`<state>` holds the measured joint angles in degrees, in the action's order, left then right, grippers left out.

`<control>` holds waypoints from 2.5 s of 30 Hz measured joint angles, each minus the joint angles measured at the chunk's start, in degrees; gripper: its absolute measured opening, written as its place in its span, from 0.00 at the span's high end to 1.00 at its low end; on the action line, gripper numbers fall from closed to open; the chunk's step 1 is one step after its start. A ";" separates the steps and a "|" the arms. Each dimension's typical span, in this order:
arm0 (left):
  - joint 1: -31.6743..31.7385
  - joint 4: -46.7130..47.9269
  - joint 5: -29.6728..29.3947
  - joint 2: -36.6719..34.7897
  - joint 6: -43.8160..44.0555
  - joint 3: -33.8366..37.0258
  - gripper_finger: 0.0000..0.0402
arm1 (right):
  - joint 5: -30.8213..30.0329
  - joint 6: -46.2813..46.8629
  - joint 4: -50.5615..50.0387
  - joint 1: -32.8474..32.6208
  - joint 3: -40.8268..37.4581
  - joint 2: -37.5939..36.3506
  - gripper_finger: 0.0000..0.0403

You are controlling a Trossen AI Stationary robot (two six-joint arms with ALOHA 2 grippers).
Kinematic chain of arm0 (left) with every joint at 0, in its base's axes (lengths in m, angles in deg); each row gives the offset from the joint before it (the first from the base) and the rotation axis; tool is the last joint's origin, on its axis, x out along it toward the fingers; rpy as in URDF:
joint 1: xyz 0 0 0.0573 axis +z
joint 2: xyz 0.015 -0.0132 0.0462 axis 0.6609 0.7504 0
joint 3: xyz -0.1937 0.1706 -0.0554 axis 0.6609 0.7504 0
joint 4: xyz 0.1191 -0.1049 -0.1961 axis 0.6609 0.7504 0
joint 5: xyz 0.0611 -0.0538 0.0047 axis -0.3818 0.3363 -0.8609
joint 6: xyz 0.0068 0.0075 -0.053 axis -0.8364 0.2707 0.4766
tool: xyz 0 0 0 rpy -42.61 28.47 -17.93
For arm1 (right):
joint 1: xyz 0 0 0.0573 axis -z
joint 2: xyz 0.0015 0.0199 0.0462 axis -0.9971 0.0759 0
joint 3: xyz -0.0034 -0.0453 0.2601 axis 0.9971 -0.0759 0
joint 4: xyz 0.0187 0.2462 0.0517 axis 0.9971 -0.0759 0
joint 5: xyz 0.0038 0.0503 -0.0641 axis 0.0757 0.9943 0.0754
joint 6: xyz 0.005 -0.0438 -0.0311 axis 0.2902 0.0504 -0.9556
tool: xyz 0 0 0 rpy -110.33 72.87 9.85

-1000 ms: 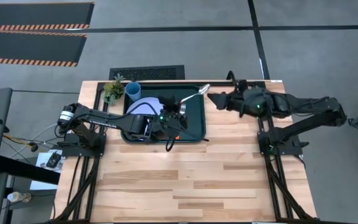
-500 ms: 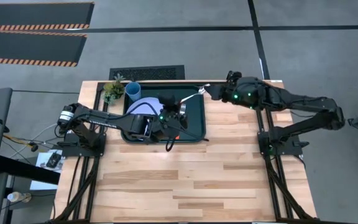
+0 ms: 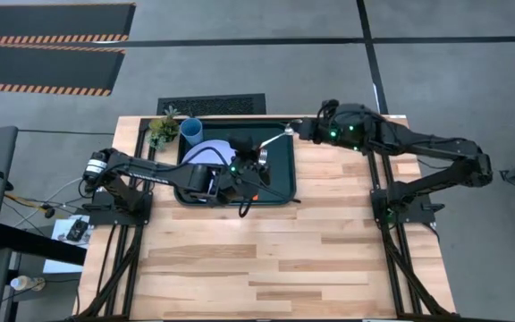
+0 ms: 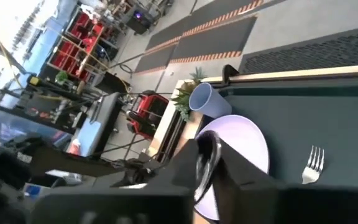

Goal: Pick and place plate/cup/fork/spoon on tray
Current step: Place the orange spoon to the right of the orange fork on the dark green tray

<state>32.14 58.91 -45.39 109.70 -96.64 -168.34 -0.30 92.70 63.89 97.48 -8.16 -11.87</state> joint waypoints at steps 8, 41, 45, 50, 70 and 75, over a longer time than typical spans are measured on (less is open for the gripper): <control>0.12 0.14 6.17 0.03 3.92 0.01 0.94 | 0.10 -3.28 -0.10 0.00 0.00 -0.20 0.97; 27.54 -10.05 85.08 -5.74 72.12 1.62 0.48 | 11.11 -23.60 -7.09 -1.33 0.00 -3.37 0.99; 29.93 -12.53 93.18 -5.69 74.89 1.98 0.48 | 13.16 -25.71 -6.91 -1.09 0.00 -3.26 0.99; 32.57 -12.78 97.50 -5.78 76.43 1.98 0.48 | 19.36 -28.14 -6.52 1.97 0.00 -3.26 0.99; 39.19 -11.84 110.04 -0.61 76.21 2.02 0.48 | 44.16 -33.85 -0.37 15.32 -0.04 6.09 0.99; 40.63 -12.30 113.93 4.00 76.92 2.02 0.48 | 44.42 -34.97 -0.61 16.06 -0.05 8.11 0.99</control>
<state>72.77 46.61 68.53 113.70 -19.72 -166.32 44.12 57.73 63.28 113.54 -8.22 -3.76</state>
